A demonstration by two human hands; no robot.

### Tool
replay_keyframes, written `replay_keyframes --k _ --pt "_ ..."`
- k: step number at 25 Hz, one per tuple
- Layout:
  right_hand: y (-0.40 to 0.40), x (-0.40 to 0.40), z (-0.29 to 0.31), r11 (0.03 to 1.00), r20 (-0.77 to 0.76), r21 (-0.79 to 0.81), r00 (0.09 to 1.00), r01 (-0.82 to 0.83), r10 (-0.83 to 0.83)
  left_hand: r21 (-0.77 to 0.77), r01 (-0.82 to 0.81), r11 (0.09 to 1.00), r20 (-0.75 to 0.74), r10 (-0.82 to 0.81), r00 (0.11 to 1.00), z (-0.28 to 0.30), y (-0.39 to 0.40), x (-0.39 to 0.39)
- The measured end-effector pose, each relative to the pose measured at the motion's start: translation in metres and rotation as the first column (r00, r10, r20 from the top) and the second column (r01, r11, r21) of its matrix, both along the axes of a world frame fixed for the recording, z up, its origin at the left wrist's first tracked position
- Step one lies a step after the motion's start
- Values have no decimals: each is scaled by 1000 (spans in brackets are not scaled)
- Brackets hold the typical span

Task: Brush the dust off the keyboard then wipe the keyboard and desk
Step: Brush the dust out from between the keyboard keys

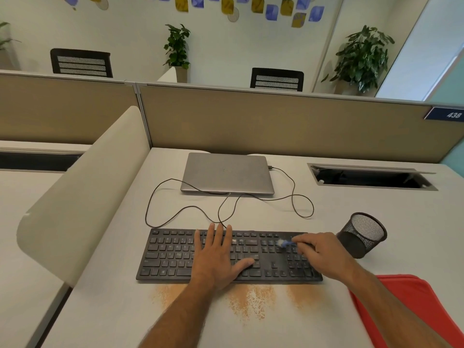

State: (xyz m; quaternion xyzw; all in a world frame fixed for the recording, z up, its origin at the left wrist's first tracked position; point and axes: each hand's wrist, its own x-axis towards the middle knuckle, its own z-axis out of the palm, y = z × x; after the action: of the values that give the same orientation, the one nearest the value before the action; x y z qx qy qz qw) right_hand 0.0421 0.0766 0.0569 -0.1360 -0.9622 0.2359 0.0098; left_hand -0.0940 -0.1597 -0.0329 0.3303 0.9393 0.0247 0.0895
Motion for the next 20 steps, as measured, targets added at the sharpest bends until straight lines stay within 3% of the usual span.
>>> replay_keyframes --k 3,5,8,11,15,17,20 --pt "-12 6 8 986 118 -70 981 -148 156 1 3 1000 -1 -3 1000 0 0 0" --pt "-17 7 11 977 73 -159 986 -139 153 10 3 1000 -2 -3 1000 0 0 0" --pt "-30 6 7 972 38 -163 984 -168 176 16 1 1000 -4 -1 1000 -1 0 1" --pt "-38 7 2 969 91 -21 965 -246 247 16 0 1000 -6 0 1000 0 0 1" --pt "-21 7 10 931 162 340 984 -129 77 14 3 1000 -3 -3 1000 -1 0 0" --pt "-22 6 13 961 135 259 989 -101 68 14 0 1000 -8 0 1000 -2 0 0" --pt "-39 9 15 977 187 28 961 -213 204 10 1 1000 -5 -1 1000 -2 0 0"
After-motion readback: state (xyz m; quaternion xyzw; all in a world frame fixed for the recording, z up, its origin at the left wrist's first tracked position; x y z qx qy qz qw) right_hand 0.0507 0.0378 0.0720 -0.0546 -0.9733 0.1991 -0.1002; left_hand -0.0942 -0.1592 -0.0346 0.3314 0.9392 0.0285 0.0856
